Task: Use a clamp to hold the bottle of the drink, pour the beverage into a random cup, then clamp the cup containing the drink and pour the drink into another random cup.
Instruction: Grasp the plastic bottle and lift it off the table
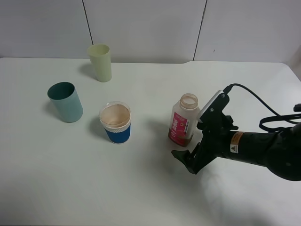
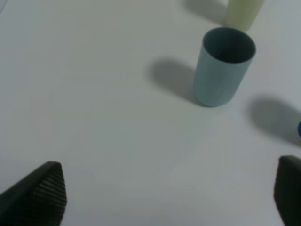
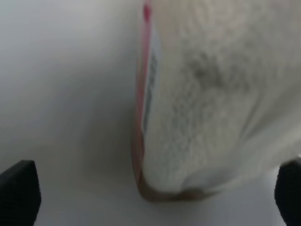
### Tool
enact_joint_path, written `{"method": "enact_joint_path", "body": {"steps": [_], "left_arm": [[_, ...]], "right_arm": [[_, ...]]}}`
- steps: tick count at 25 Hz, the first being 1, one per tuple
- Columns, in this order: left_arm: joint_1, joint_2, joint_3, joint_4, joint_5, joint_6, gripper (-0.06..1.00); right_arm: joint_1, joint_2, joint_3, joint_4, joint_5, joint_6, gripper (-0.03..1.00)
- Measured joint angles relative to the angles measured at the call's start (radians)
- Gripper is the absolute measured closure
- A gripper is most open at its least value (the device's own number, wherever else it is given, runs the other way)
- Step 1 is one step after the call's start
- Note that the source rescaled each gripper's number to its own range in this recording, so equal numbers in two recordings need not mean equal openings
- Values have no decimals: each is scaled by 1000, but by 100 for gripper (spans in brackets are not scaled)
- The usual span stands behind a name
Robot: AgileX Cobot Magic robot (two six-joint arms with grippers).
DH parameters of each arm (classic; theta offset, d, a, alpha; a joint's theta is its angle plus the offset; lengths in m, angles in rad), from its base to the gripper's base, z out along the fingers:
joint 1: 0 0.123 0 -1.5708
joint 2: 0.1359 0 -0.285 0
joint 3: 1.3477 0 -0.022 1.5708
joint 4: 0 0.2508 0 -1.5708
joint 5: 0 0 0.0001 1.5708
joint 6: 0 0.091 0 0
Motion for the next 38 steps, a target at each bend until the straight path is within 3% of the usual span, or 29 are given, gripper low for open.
{"method": "enact_joint_path", "body": {"steps": [9,18,25,28,32,34,35,38], "left_arm": [[0,0,0,0,0,0,28],[0,0,0,0,0,0,28],[0,0,0,0,0,0,28],[0,0,0,0,0,0,28],[0,0,0,0,0,0,28],[0,0,0,0,0,0,28],[0,0,0,0,0,1,28],[0,0,0,0,0,1,28]], "right_arm": [[0,63,-1,2,-89,-6,-3],[0,74,-42,30,-102,-14,-3],[0,74,-43,65,-106,-87,-1],[0,74,-43,73,-109,-95,16],[0,74,-43,79,-120,-95,25],[0,74,-43,98,-132,-95,40],[0,74,-43,98,-132,-95,40],[0,74,-43,139,-141,-96,78]]}}
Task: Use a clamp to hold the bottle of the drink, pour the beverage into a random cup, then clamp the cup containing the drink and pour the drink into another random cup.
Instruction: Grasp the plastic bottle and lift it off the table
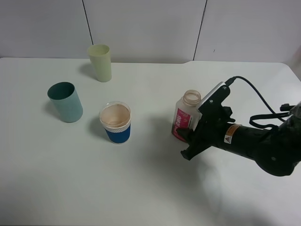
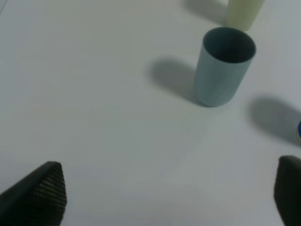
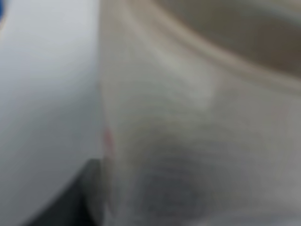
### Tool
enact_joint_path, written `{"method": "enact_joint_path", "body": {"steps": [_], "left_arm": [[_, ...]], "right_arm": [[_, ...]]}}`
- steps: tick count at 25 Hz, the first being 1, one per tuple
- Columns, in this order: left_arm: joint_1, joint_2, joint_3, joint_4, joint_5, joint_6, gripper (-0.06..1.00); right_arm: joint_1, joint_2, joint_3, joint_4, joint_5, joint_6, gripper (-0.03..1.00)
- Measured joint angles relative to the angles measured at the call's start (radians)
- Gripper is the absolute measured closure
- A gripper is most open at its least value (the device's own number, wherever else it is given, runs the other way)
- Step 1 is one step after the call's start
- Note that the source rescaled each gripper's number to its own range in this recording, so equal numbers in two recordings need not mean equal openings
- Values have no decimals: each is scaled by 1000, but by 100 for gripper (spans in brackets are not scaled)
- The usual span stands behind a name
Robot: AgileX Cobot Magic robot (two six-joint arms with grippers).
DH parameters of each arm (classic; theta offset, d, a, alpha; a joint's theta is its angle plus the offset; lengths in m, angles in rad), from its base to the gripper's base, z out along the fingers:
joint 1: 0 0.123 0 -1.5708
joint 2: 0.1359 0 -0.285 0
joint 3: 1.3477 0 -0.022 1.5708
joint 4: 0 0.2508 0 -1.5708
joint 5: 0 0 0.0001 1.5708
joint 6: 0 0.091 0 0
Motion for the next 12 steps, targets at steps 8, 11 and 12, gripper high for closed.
{"method": "enact_joint_path", "body": {"steps": [8,11,12], "left_arm": [[0,0,0,0,0,0,28],[0,0,0,0,0,0,28],[0,0,0,0,0,0,28]], "right_arm": [[0,0,0,22,-7,-18,97],[0,0,0,22,-10,-18,97],[0,0,0,24,-12,-18,97]]}}
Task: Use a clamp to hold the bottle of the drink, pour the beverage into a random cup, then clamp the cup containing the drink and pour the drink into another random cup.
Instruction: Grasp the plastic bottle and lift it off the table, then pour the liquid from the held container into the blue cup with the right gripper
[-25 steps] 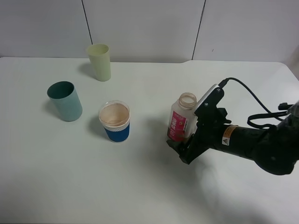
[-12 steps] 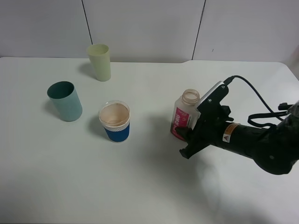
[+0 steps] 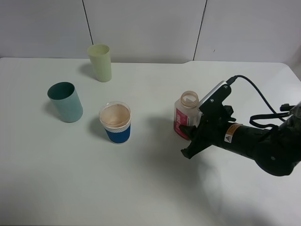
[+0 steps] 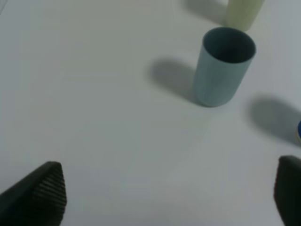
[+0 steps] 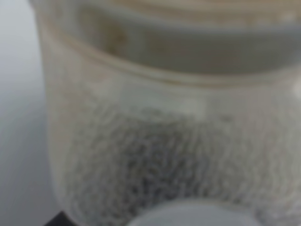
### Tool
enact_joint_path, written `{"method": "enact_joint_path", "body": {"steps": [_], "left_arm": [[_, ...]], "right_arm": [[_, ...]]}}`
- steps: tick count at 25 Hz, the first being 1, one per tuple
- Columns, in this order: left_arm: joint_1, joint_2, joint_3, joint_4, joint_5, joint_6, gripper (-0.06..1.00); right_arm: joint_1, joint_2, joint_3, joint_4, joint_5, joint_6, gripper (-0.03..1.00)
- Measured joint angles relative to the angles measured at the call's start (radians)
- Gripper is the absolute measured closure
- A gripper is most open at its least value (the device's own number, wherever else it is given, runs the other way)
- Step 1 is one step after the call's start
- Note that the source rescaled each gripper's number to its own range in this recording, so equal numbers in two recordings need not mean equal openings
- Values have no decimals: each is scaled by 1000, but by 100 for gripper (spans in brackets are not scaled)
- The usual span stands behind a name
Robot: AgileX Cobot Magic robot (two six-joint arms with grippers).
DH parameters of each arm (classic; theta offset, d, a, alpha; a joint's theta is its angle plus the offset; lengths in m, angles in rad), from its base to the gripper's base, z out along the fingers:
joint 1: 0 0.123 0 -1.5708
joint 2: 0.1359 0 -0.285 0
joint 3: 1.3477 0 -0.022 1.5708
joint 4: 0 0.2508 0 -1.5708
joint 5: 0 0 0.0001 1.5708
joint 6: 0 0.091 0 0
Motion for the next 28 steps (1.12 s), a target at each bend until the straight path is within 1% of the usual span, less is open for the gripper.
{"method": "enact_joint_path", "body": {"steps": [4,7,17,25,28], "left_arm": [[0,0,0,0,0,0,28],[0,0,0,0,0,0,28],[0,0,0,0,0,0,28],[0,0,0,0,0,0,28],[0,0,0,0,0,0,28]], "right_arm": [[0,0,0,36,-22,-1,97],[0,0,0,68,-59,-1,97],[0,0,1,77,-121,-1,97],[0,-10,1,79,-127,-1,97],[0,-46,1,108,-125,-1,97]]}}
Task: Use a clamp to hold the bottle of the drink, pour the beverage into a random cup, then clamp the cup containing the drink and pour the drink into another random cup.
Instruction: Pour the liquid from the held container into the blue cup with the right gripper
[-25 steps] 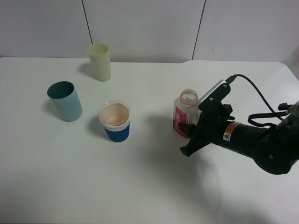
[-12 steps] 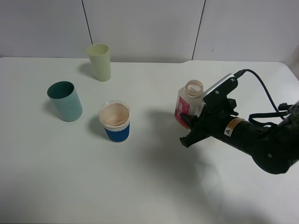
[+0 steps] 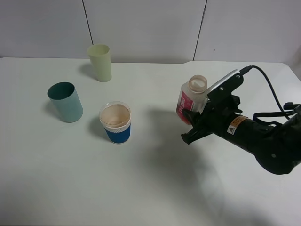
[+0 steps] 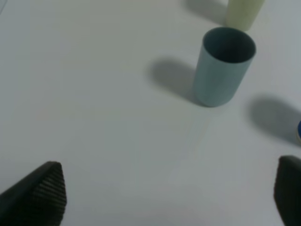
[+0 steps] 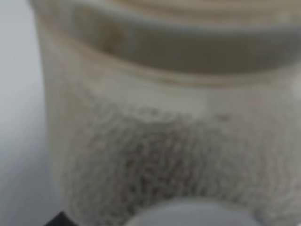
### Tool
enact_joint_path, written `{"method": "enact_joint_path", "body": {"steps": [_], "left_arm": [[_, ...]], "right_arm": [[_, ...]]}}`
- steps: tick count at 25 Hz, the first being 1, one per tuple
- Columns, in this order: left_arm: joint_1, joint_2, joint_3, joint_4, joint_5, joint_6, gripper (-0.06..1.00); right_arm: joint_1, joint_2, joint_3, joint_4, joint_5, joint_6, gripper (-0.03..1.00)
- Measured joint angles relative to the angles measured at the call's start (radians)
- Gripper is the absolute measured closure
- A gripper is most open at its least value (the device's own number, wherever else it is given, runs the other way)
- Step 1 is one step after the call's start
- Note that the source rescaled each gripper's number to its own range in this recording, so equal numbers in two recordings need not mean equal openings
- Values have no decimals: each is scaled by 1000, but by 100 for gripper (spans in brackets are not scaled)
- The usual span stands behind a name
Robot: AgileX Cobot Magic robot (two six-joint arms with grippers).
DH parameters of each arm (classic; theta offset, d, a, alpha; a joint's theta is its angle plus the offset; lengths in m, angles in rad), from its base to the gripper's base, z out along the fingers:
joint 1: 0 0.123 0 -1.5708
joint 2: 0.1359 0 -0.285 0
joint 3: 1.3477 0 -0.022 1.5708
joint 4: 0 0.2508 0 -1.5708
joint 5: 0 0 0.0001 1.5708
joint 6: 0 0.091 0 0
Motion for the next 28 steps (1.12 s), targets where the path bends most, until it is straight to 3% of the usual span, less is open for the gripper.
{"method": "enact_joint_path", "body": {"steps": [19,28], "left_arm": [[0,0,0,0,0,0,28],[0,0,0,0,0,0,28]], "right_arm": [[36,-104,-208,30,316,2,97],[47,-104,-366,22,564,2,97]]}}
